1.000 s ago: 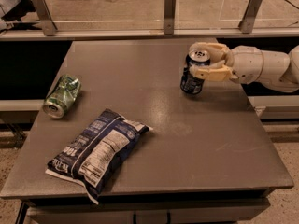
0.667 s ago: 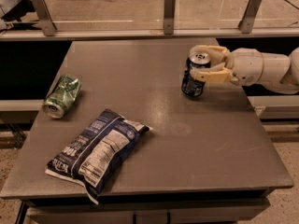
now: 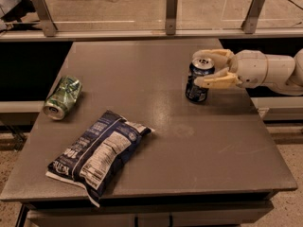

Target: Place pepsi can upright

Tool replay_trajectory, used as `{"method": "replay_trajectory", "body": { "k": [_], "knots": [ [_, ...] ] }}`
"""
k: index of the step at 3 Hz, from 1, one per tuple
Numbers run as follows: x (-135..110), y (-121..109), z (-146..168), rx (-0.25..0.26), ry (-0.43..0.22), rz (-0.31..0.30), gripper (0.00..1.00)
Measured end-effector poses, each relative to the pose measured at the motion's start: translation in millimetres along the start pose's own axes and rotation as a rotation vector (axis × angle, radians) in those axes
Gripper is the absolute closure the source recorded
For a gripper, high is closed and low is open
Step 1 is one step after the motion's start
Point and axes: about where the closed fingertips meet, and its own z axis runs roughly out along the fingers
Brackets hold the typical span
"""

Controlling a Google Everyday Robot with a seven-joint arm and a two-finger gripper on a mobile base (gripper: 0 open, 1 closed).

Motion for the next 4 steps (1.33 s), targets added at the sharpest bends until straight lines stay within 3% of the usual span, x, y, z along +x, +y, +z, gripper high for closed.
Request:
{"method": "replay_trajectory", "body": {
  "k": [1, 2, 3, 4],
  "knots": [
    [-4.5, -1.7, -5.4, 0.000, -0.007, -0.015, 0.00],
    [-16.9, -7.1, -27.1, 0.048, 0.031, -0.057, 0.00],
    [-30.9, -10.6, -53.9, 0.132, 0.089, -0.112, 0.00],
    [-32.2, -11.2, -57.0, 0.142, 0.093, -0.115, 0.00]
  ]
}}
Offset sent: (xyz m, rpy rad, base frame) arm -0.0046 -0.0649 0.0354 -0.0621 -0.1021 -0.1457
